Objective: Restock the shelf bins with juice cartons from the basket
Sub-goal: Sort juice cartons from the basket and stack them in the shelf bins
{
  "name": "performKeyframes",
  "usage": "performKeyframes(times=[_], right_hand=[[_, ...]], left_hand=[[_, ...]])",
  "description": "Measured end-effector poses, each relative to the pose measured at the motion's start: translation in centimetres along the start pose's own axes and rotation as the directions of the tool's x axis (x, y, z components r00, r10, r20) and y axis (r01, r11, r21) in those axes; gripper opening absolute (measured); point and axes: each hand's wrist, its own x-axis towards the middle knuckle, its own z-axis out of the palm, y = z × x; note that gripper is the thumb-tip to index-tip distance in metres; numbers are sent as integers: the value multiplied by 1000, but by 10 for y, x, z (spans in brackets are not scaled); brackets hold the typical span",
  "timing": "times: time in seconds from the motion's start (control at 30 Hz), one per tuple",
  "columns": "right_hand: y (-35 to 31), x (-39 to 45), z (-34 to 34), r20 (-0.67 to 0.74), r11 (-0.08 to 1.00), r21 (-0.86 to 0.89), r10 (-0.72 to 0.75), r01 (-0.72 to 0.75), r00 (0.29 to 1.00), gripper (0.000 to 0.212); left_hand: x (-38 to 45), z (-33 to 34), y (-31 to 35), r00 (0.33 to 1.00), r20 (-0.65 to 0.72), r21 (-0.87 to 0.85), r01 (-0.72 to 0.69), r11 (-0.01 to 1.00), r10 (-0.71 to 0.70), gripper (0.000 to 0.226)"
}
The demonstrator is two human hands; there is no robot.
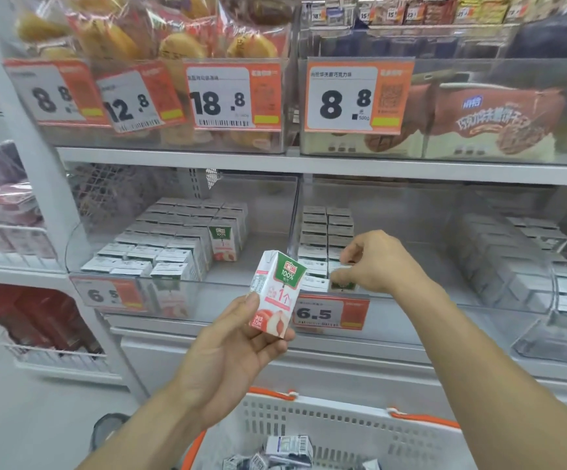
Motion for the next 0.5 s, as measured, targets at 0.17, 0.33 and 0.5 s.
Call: performKeyframes(times=[0.17,0.33,0.5], right_hand=[[-39,-39,-12,-135,873,362,-298,327,945,3],[-51,-66,6,55,717,594,-488,364,871,43],[-49,-66,15,5,562,747,-538,354,843,50]], left_hand=[[-4,2,13,1000,22,-65,-20,998,21,66],[-15,7,28,987,137,-126,-63,990,81,67],[-21,0,35,985,161,125,-84,989,64,73]])
